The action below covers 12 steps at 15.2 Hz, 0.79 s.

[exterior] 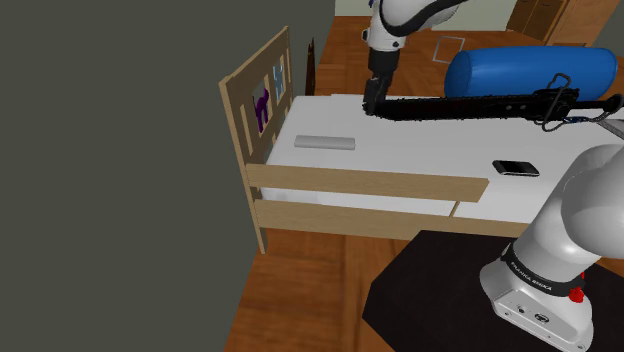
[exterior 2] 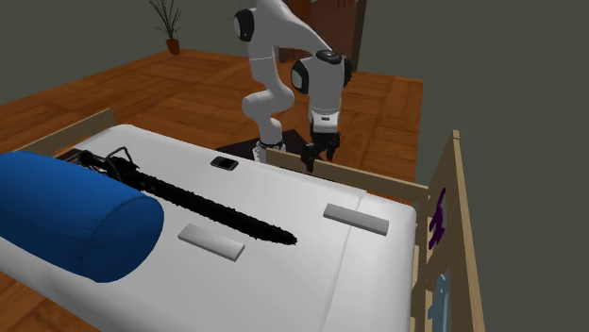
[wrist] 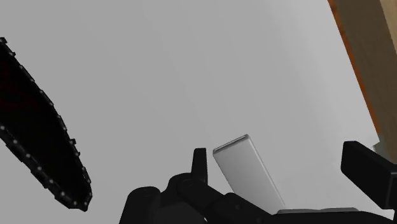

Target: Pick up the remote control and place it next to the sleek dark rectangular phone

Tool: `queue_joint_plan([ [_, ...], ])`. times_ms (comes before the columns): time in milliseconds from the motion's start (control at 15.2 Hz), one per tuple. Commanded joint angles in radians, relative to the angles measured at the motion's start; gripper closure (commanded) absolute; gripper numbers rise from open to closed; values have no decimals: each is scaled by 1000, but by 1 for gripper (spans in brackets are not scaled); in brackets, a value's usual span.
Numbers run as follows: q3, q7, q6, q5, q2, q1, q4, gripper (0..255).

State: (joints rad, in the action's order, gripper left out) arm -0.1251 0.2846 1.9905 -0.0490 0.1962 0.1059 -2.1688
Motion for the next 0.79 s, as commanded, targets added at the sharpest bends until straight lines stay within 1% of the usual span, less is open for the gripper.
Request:
queue_joint_plan([
  [0,-2,35,31,16,-81,9,46,0],
  [330,9,111,84,56,-265,25,167,0],
  [726,38,190,111,93,-486,35,348,0],
])
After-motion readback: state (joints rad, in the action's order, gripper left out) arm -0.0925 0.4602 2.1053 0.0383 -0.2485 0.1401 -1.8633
